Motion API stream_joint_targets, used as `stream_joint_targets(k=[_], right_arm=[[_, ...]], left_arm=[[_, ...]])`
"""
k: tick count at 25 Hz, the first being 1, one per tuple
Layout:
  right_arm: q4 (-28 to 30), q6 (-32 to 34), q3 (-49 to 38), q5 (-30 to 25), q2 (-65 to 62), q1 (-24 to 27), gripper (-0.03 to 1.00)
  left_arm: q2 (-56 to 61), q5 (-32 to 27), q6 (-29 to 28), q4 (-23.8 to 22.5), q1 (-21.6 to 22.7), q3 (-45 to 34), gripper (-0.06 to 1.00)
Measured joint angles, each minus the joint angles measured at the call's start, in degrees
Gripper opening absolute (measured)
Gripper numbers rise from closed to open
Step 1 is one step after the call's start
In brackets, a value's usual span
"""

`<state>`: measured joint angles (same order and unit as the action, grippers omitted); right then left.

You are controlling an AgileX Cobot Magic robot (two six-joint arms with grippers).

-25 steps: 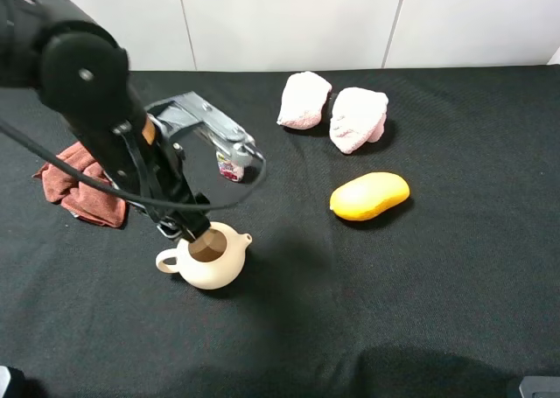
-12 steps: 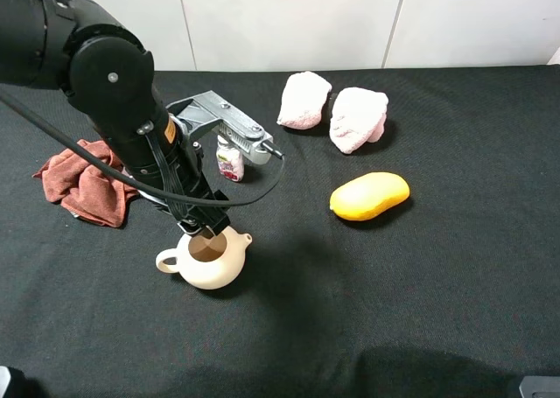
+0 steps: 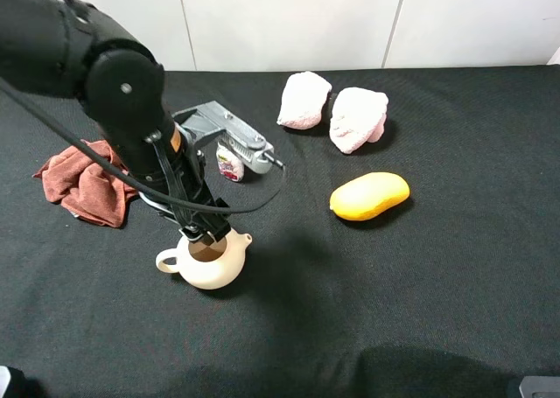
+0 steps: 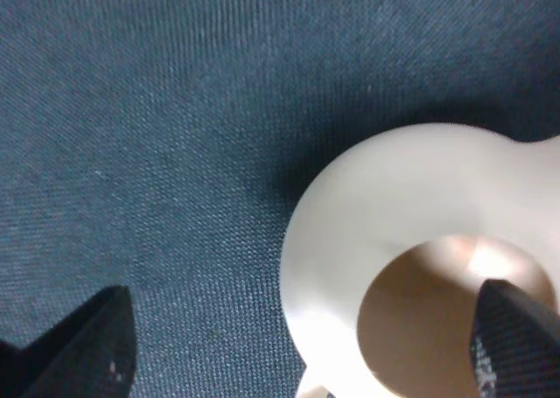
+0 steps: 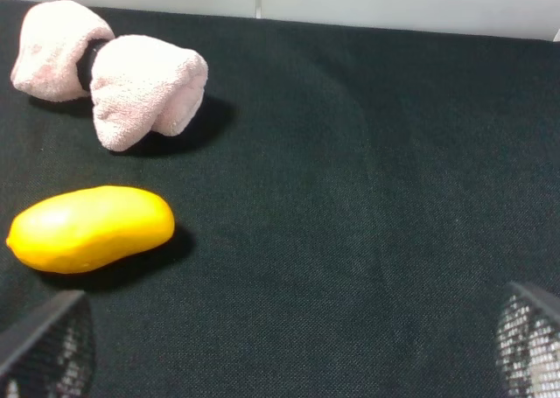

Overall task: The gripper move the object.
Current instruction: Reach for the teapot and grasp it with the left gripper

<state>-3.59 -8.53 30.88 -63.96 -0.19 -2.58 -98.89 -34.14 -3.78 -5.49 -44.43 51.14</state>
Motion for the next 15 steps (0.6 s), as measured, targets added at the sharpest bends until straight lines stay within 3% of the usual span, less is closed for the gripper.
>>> stream_joint_targets(k=[15], right_arm=[[0.0, 0.0, 0.0, 0.0, 0.0, 0.0, 0.69]], left_arm=[[-5.8, 0.7, -0.6, 0.0, 0.0, 0.0, 0.76]])
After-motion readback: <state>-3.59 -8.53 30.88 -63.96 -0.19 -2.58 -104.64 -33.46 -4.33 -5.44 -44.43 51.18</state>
